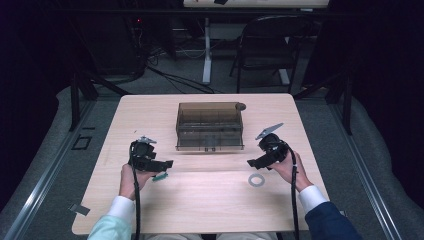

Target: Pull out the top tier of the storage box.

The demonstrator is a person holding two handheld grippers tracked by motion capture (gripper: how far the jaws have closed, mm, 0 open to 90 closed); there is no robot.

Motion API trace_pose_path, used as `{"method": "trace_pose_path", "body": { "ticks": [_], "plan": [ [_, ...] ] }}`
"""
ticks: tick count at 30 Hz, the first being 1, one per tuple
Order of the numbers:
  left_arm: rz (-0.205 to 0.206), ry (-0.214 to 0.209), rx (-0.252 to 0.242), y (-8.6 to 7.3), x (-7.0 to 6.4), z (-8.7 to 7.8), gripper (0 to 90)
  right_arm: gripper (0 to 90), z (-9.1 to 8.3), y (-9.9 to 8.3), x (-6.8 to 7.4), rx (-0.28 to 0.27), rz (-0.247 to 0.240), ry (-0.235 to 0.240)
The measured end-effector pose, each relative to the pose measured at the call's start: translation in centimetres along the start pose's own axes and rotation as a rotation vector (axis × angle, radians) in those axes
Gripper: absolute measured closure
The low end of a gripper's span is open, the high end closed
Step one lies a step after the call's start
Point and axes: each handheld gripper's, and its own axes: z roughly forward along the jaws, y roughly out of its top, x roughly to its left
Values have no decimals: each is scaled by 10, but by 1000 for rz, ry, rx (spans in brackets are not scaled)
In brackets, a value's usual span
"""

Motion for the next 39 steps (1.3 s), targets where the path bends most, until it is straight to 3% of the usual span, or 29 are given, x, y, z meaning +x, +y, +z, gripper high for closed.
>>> {"method": "trace_pose_path", "body": {
  "ticks": [3, 4, 5, 13, 20, 21, 23, 32, 39],
  "plan": [
    [-5, 5, 6, -2, 2, -2, 184, 135, 0, -3, -1, 0, 6, -9],
    [-8, 7, 14, -3, 3, -2, 180, 127, 0, -4, 0, -10, 29, 4],
    [-8, 8, 20, -4, 3, -2, 173, 111, -1, -5, -1, 18, 17, -4],
    [-31, 6, 26, -9, 6, -3, 161, 36, -1, -18, -6, 63, 25, -4],
    [-23, 21, 49, -13, 5, -1, 156, 0, -1, -26, -8, 97, 28, 4],
    [-25, 20, 49, -13, 5, -1, 155, 0, 2, -28, -7, 66, 56, 4],
    [-30, 20, 46, -13, 6, -1, 155, 0, 0, -26, -9, 98, 23, -1],
    [-36, 15, 52, -15, 5, -1, 154, 0, -2, -27, -10, 74, 14, 23],
    [-33, 17, 43, -16, 4, -2, 154, 9, -3, -26, -9, 85, -35, 1]
  ]
}}
